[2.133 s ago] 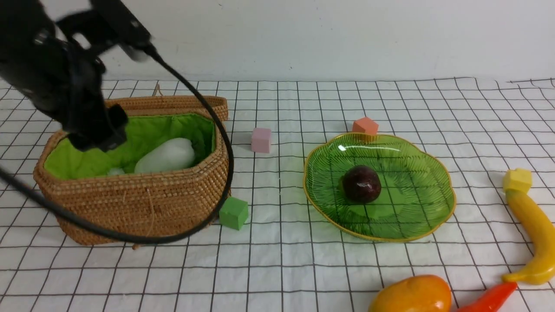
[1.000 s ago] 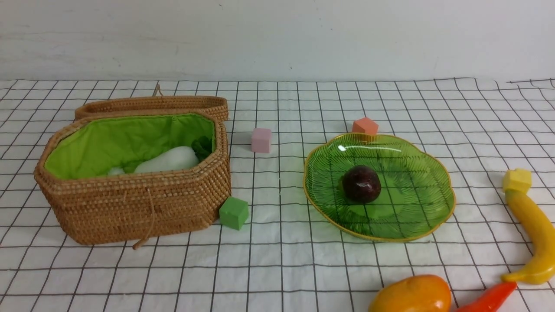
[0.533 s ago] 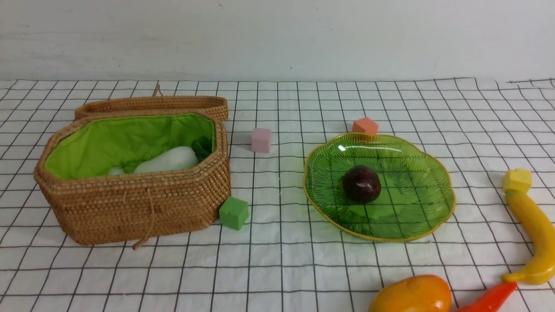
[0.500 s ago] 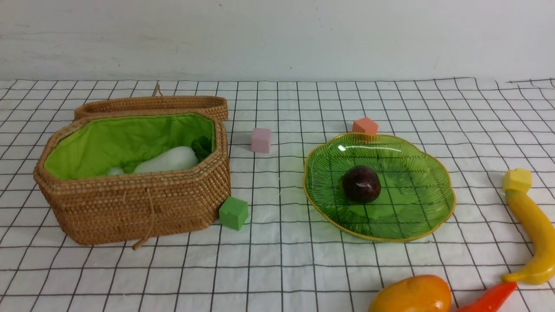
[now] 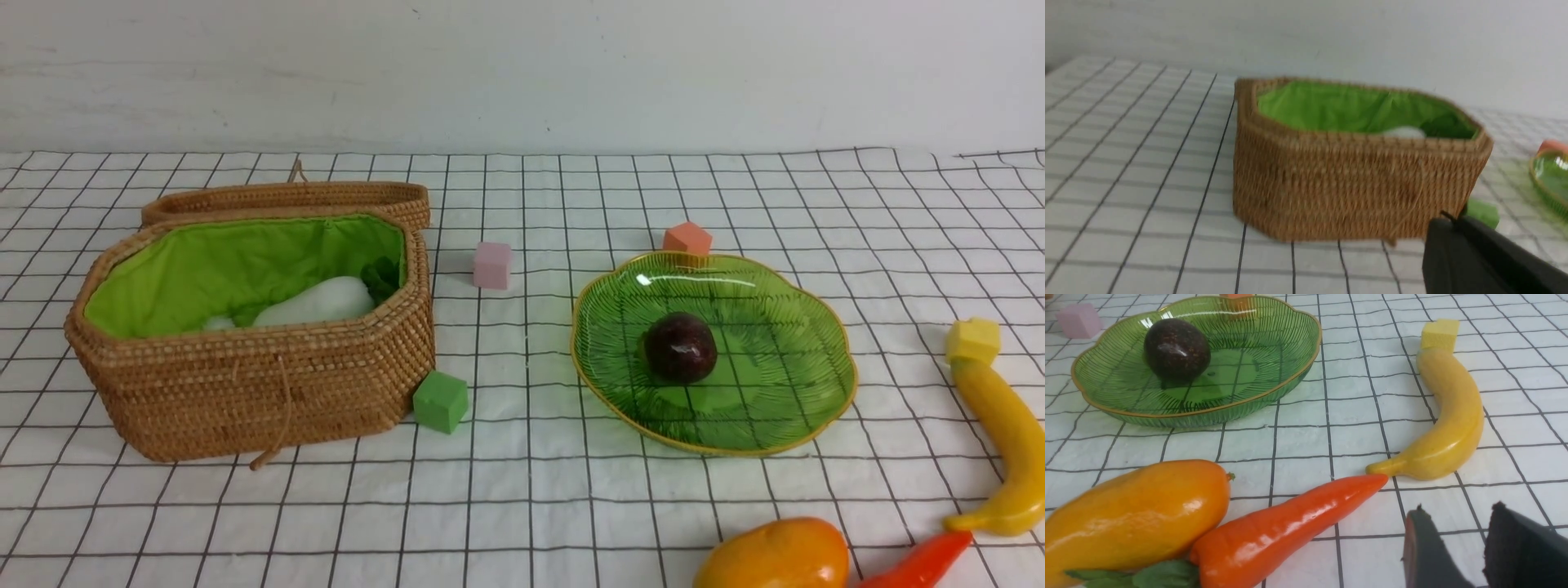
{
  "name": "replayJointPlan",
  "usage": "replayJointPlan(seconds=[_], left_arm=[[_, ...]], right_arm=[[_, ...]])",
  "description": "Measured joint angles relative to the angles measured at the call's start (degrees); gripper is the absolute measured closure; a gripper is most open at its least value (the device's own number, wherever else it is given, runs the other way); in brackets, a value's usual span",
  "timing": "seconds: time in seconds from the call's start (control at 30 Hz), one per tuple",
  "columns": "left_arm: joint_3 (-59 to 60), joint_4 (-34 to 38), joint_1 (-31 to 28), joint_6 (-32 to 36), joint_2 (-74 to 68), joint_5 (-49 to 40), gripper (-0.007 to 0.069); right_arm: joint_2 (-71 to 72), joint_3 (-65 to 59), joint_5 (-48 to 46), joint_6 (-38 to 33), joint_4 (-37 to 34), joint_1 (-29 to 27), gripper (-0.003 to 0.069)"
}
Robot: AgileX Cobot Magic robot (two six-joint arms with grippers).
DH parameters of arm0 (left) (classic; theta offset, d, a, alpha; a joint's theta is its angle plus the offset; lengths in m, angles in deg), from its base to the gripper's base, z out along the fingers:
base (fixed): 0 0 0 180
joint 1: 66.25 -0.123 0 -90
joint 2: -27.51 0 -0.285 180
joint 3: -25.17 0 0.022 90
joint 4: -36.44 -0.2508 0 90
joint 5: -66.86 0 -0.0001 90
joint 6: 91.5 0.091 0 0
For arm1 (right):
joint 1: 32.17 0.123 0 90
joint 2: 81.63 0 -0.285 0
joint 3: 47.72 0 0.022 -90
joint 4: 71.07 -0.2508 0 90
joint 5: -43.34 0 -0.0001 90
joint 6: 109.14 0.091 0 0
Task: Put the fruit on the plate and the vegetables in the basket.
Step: Use the right arm to grab a carrot and put it into the left basket
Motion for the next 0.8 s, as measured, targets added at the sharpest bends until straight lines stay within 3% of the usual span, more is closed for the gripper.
replayJointPlan(seconds=[0.33,0.8], left_arm=[[5.28,-0.06,0.00,0.00,0.00,-7.09,0.0624],[5.28,0.01,0.00,0.00,0.00,-7.64,0.0617]], right_arm=[[0.00,0.00,0.00,0.00,0.00,0.00,0.0414],[0.00,0.00,0.00,0.00,0.00,0.00,0.0414]])
